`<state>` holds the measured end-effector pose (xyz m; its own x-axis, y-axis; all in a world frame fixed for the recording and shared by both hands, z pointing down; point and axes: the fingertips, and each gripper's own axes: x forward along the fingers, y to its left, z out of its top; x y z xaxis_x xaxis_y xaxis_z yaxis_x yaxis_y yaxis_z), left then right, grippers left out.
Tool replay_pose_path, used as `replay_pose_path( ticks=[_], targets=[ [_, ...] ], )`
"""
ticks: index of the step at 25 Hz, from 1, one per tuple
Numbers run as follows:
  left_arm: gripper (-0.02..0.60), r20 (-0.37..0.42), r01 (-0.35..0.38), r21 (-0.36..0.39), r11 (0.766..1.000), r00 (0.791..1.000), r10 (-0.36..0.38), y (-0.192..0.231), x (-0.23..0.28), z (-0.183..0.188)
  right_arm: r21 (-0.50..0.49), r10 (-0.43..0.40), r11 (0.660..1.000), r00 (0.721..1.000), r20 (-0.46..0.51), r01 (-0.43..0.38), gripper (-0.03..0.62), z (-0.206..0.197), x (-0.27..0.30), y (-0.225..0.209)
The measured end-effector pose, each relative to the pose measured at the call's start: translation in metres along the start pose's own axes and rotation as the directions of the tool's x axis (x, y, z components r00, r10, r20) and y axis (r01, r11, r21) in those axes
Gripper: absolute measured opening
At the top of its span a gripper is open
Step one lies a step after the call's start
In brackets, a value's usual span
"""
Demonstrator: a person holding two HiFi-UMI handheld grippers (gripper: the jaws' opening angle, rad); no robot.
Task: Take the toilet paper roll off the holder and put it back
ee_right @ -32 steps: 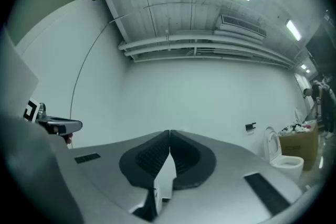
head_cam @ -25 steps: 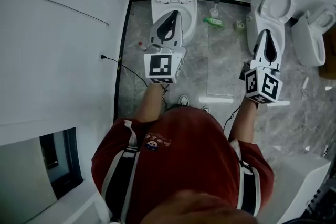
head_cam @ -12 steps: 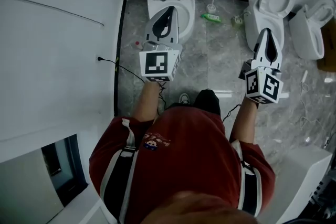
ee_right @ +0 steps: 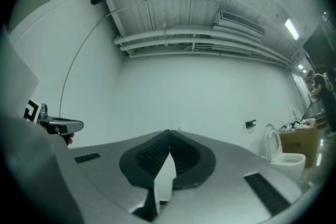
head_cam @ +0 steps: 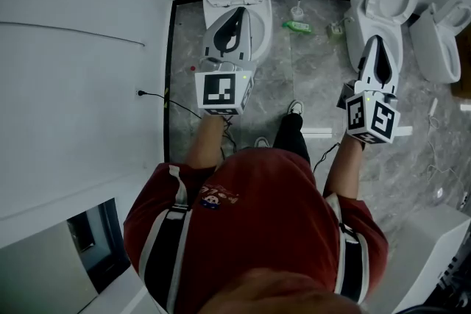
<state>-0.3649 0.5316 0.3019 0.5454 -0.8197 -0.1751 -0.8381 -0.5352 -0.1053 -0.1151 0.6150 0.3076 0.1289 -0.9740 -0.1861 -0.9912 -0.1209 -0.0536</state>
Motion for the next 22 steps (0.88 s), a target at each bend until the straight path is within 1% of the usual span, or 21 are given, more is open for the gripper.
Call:
replay_pose_path(
  ticks=[7,12,18,22],
  targets=[
    [0.018,0.01,0.01,0.027,1.0,1.0,-0.01,-0.022,0.084,-0.008,-0.003,-0.011,1.0,1.0,-0.011,0.011,0.011,-0.007,0.069,-0.05],
    [0.018,0.009,0.007,0.022,1.0,1.0,-0.007,-0.031,0.15,-0.011,-0.015,0.005,1.0,1.0,-0.012,-0.005,0.011,-0.005,0.131,-0.085],
    [0.018,-0.012,0.008,0.015,1.0,1.0,-0.008,-0.053,0.223,-0.024,-0.009,0.014,1.0,1.0,-0.024,-0.015,0.011,-0.018,0.188,-0.134],
    [0.018,-0.011,0.004,0.006,1.0,1.0,-0.004,-0.064,0.271,-0.03,0.005,0.016,1.0,1.0,-0.025,-0.016,0.011,-0.025,0.226,-0.167]
  ],
)
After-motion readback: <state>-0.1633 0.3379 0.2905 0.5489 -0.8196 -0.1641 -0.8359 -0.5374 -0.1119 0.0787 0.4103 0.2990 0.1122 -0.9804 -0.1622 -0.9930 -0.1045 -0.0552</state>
